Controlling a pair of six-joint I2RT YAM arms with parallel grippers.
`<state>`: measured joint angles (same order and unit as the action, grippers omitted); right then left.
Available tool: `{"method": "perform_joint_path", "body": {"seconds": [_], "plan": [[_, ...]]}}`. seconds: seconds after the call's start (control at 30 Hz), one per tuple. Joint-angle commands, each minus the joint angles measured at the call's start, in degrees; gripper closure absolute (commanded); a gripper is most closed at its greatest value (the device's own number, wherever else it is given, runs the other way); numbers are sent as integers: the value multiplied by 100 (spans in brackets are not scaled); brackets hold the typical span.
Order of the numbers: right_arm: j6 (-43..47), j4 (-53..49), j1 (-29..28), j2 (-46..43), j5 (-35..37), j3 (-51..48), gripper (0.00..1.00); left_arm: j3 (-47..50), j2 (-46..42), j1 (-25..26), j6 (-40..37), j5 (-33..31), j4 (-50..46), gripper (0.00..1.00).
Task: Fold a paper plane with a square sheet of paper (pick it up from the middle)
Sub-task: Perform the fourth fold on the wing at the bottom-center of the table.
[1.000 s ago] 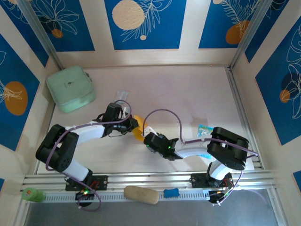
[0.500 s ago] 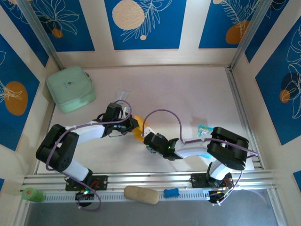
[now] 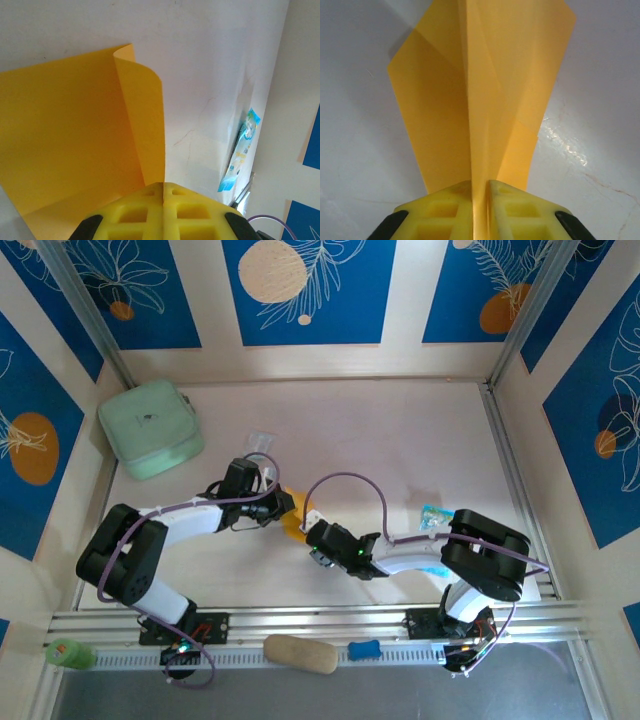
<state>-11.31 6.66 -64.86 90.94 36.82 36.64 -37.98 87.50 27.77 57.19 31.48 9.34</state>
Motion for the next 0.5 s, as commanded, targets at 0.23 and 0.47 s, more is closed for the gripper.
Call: {"method": "perform_joint_path", "body": {"seconds": [0.23, 0.47], "plan": [[-592, -119, 158, 159, -973, 251, 91, -60, -234, -52, -106, -205, -352, 58], [-1068, -262, 248, 555, -1420, 545, 91, -120, -619, -87, -402, -689, -1041, 45]]}}
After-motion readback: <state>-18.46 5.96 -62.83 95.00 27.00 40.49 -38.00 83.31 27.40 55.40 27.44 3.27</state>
